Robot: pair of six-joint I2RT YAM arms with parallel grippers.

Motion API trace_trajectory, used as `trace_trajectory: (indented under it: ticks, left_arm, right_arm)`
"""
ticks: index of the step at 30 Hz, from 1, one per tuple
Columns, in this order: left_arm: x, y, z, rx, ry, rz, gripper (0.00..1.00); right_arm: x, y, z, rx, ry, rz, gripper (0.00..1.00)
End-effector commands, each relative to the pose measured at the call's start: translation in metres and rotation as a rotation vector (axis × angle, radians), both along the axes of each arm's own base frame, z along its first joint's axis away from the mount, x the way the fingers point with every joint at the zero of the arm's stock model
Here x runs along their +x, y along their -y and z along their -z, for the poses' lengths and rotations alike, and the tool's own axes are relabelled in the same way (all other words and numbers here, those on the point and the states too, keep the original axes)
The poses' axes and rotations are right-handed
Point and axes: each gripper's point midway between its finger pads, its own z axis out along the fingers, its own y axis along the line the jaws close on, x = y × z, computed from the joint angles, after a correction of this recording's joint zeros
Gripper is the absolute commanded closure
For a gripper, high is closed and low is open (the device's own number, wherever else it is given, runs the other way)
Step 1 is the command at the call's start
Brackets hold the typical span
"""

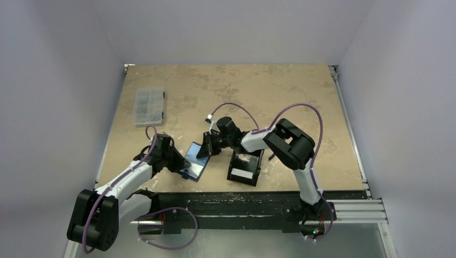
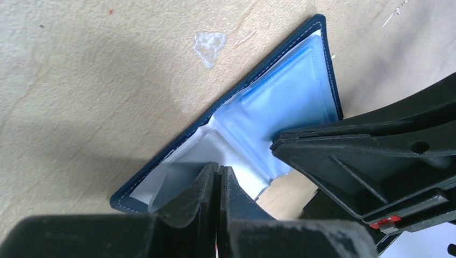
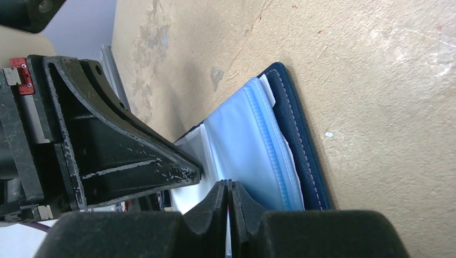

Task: Put the credit cards into the card holder
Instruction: Open the card holder at the center of the board.

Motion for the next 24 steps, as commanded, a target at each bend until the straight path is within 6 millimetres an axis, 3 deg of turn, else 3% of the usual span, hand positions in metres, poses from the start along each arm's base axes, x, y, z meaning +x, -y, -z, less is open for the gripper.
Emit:
trace_trajectory:
  ticks: [1,7,11,14,18,24]
  left_arm:
    - [-0.016,-0.014,0.008,0.078,-0.054,-0.006,1.0]
    - [0.007,0.017,-0.024,-0.065,0.079,0.115,1.0]
    - [0.025,0.047,-0.063,-0.224,0.224,0.204,1.0]
    - [0.034,0.054,-0.084,-0.26,0.294,0.225,1.0]
    - [0.035,0.051,-0.074,-0.243,0.277,0.212,1.0]
    - [0.011,0.051,-0.026,-0.274,0.164,0.207,1.0]
  right_arm:
    - [0.006,0.029,0.038,-0.148,0.016,0.072,0.87]
    - [0.012,0.023,0.019,-0.126,0.052,0.068,0.87]
    - [0.014,0.019,0.005,-0.107,0.071,0.056,0.87]
    - [0.014,0.017,-0.005,-0.088,0.078,0.046,0.87]
    - [0.013,0.015,-0.01,-0.077,0.081,0.041,0.87]
    - [0.009,0.017,-0.006,-0.064,0.061,0.037,0.87]
